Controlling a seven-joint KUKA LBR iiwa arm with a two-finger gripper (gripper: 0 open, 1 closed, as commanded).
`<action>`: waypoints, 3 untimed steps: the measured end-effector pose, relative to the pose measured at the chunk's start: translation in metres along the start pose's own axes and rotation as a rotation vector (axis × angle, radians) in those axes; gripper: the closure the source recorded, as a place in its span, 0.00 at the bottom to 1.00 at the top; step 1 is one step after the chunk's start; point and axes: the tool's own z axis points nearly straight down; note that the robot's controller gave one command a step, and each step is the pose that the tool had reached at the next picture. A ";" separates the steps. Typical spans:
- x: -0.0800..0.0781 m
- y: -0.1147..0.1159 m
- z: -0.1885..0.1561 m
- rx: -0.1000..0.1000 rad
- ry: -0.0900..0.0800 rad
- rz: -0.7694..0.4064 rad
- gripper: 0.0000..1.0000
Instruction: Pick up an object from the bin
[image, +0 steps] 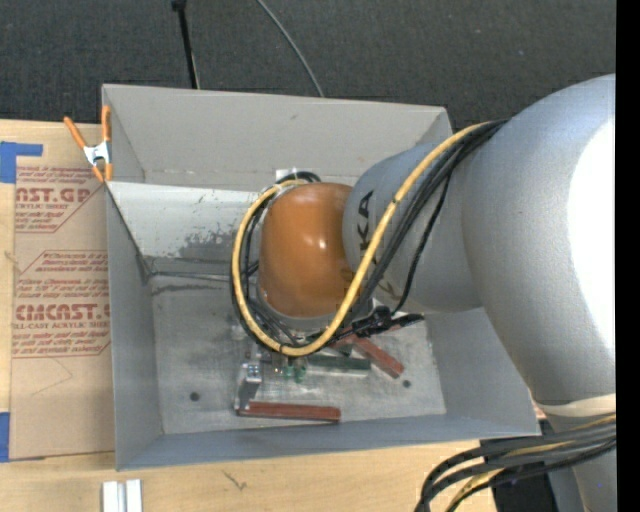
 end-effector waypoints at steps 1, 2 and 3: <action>0.007 -0.011 -0.005 -0.002 -0.011 -0.052 0.00; 0.000 -0.074 0.048 -0.012 -0.048 -0.236 1.00; 0.000 -0.074 0.048 -0.012 -0.048 -0.236 1.00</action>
Offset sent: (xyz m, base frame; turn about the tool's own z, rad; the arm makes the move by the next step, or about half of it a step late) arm -0.0166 -0.0781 -0.0567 -0.2373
